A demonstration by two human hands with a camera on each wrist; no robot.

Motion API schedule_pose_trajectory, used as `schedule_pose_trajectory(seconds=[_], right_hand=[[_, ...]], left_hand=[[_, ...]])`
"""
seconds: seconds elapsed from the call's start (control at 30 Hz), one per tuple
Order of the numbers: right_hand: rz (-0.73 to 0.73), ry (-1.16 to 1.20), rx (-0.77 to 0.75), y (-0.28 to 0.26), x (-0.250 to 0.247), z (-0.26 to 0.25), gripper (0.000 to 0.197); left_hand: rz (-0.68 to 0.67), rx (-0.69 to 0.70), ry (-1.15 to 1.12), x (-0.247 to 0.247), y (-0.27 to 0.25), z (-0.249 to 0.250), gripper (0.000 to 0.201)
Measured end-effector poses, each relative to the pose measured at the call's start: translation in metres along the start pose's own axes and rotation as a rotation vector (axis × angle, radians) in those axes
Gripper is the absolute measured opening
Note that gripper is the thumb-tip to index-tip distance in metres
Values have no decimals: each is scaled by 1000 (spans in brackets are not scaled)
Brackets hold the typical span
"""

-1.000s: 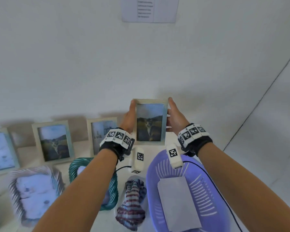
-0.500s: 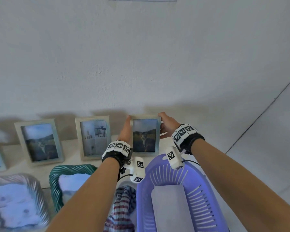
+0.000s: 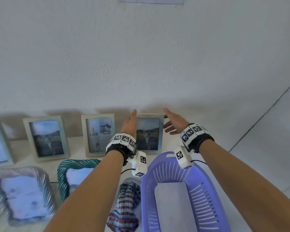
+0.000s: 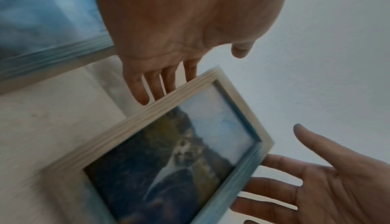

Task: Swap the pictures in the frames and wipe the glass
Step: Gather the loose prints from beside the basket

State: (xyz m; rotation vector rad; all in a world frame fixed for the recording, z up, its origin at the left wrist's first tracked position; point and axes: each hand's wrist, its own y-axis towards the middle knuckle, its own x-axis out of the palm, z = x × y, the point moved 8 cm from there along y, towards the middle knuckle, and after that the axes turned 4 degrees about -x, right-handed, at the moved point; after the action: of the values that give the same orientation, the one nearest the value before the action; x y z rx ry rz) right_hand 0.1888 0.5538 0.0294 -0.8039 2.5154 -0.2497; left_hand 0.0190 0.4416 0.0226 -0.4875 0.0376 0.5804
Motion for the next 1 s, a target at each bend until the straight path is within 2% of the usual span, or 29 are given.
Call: schedule_pose_trajectory(seconds=[0.1,0.27,0.37,0.43,0.53,0.63,0.83,0.9,1.0], right_hand=[[91,-114,-115,-22,-17,-15,62],[252,-384,-320,-81,-33,-42,52],[258,-367,-379,-125,-24,-46,37],[219,-362,-395,-155,-7,-41,32],[133,-402,-402,-200,26,-26,38],[67,-561,-397,-244,63,-7,44],[-100,-904,-175,-309,123,56,62],[-89,-926,-145,-321,129,66,46],[-15,-919,-182,-334,126,65,17]], left_hand=[[50,153,66,-3,-10,24,61],[136,336,212,-13,-40,45,58],[50,479,289,-9,-71,49,43],[-39,523,348,-6,-97,36,36],[-140,550,419,-8,-138,3,31],[-226,574,440,-15,-169,-39,30],[-307,629,443,-31,-199,-104,26],[-340,612,417,-33,-205,-118,27],[-372,607,441,-32,-214,-133,27]])
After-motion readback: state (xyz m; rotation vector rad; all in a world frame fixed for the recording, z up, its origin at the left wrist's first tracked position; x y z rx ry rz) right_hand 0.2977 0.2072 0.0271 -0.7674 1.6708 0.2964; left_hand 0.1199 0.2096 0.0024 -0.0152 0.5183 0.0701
